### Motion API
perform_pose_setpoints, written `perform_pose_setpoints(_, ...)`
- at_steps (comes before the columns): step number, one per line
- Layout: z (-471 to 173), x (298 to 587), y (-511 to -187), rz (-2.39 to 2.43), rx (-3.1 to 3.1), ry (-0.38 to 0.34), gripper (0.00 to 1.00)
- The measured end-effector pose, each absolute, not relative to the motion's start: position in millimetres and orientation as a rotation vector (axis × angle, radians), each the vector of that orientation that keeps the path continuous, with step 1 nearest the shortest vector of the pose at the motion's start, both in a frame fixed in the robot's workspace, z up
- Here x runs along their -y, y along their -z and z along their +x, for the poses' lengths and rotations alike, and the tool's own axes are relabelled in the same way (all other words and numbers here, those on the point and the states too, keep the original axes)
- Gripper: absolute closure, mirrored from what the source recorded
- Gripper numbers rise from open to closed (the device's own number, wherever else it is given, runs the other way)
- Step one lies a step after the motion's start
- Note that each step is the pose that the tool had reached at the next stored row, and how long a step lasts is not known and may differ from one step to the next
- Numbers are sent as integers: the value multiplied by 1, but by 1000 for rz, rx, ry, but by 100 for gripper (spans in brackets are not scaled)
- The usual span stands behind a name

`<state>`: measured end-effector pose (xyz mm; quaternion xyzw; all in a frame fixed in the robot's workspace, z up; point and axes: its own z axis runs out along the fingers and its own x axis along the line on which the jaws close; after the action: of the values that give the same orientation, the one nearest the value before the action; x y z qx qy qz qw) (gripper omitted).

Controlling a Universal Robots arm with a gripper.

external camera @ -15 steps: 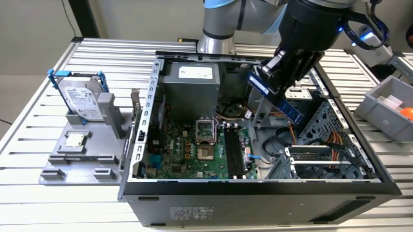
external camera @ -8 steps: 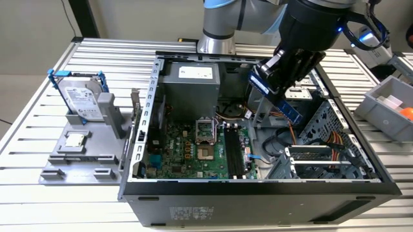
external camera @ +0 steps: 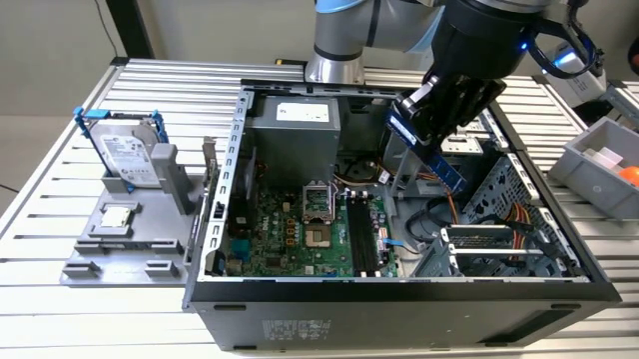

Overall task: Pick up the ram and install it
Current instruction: 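Insert the ram into the slot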

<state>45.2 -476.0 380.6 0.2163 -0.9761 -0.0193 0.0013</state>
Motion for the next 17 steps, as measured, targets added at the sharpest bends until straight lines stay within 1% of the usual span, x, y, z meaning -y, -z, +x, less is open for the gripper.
perform_pose_setpoints(17, 45, 476, -381, 515, 3098, 61, 100)
